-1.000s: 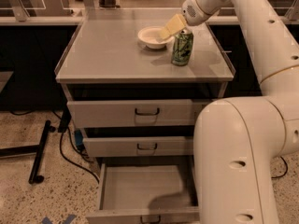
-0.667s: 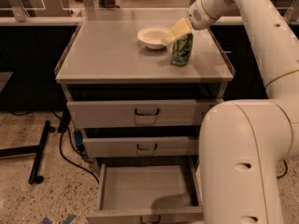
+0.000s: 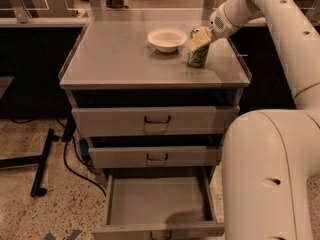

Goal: Place green can into bottom drawer

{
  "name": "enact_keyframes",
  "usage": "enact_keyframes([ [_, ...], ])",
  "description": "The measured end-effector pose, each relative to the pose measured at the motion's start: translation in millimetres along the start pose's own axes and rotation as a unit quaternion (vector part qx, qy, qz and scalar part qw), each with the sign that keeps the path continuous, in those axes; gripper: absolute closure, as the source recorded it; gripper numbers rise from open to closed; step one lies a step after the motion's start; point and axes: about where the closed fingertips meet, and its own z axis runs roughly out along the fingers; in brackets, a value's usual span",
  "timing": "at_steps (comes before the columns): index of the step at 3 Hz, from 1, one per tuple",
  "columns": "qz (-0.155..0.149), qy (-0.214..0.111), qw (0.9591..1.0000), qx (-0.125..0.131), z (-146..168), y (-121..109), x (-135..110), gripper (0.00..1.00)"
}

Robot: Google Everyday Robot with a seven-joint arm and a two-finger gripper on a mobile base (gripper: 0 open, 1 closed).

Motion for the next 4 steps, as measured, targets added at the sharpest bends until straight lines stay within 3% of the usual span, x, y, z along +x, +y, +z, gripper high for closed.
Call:
enact_keyframes([
  [1, 0.003, -0.011, 0.9999, -0.001, -7.8, -0.8, 3.0, 0.64],
  [2, 0.002, -0.045, 0.999, -0.002, -37.0, 4.5, 4.0, 0.89],
  [3, -0.001, -0.088, 0.9959, -0.019, -74.0, 26.4, 16.7, 1.0],
  [4, 0.004, -0.111, 0.9928, -0.046, -103.5, 54.2, 49.1, 1.0],
])
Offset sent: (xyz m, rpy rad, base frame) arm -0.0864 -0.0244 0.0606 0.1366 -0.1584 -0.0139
